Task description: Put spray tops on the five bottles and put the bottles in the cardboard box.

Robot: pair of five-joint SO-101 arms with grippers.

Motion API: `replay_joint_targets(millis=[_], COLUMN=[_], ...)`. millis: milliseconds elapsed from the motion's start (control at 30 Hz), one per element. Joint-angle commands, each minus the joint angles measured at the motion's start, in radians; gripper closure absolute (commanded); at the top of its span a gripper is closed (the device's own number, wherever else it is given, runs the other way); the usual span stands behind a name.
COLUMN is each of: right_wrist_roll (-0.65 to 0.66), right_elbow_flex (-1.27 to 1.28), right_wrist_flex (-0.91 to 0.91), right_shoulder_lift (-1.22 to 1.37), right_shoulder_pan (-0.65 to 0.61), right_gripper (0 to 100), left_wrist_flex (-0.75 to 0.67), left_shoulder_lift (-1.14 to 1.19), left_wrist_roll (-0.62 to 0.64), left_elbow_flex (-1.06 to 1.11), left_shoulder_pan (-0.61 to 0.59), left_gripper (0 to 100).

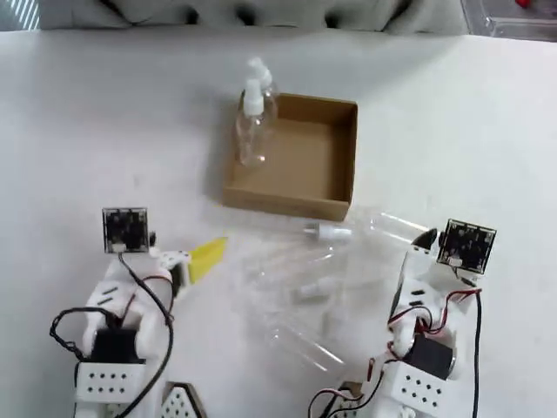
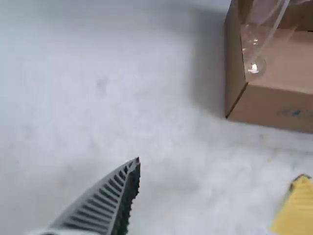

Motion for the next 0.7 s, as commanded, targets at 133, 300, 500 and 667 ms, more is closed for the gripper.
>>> replay_joint_targets(millis=[133,300,500,667], right_wrist_roll=[0.014,0.015,0.124,0.143], right_elbow_flex=[0.011,-0.037,-0.161,-0.212], right_wrist_flex=[-0.122,-0.17,-0.102,-0.012], right_shoulder_lift=[0.001,0.002,0.01,0.012], right_shoulder_pan=[0.015,0.013,0.005,-0.035], right_gripper=[98.4,98.4,98.4,98.4], left_wrist_flex=[0.135,0.137,0.235,0.264], left_shoulder_lift=[-0.047,-0.047,-0.05,-0.05], left_wrist_roll=[0.0,-0.098,-0.141,-0.141], left_elbow_flex=[-0.005,-0.003,-0.003,-0.003], left_shoulder_pan=[-0.01,-0.01,-0.022,-0.042], left_gripper=[70,99,89,90])
